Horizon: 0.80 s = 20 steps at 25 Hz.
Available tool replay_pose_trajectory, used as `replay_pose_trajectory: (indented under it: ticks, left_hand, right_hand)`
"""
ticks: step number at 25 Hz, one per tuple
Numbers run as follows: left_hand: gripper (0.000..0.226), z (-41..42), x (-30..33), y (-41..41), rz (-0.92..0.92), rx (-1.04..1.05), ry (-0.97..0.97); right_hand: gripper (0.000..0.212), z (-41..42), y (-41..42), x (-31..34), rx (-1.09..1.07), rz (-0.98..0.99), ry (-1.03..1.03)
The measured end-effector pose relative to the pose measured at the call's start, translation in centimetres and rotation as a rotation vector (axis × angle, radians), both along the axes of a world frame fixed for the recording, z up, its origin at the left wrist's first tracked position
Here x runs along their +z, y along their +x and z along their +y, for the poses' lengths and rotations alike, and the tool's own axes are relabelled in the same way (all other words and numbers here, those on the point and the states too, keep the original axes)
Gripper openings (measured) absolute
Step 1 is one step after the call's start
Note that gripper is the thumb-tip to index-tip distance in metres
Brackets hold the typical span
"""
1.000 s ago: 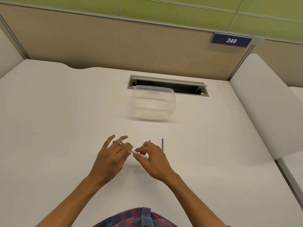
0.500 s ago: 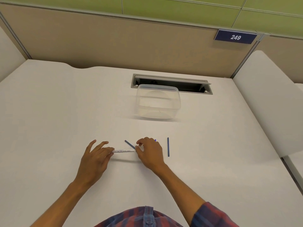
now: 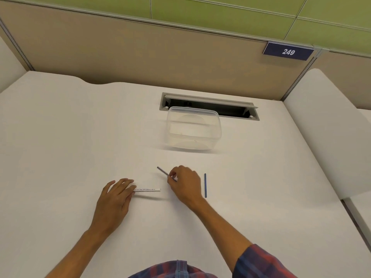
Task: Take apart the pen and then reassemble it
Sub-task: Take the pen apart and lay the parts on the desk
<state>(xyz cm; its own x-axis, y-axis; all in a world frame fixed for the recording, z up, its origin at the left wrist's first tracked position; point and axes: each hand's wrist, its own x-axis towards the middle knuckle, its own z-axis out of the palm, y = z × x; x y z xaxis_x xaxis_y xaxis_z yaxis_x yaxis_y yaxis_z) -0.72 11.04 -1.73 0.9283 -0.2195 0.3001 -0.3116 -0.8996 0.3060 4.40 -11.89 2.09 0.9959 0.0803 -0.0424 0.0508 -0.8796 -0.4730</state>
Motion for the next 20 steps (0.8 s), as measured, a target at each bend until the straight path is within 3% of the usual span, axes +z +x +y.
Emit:
replay_pose_trajectory:
  ticks: [8, 14, 20]
  left_hand:
    - [0.061, -1.0, -0.2, 1.4, 0.016, -0.008, -0.019]
    - [0.059, -1.6, -0.6, 2.0, 0.009, 0.0, -0.029]
    - [0.043, -1.5, -0.6, 2.6, 0.014, -0.034, 0.019]
  right_hand:
    - [0.018, -6.0, 9.2, 6.5, -0.075, -0.245, -0.168]
    - [0.018, -7.0, 14.9, 7.3, -0.033, -0.256, -0.29]
    - [0.024, -8.0, 16.2, 8.1, -0.047, -0.294, -0.175]
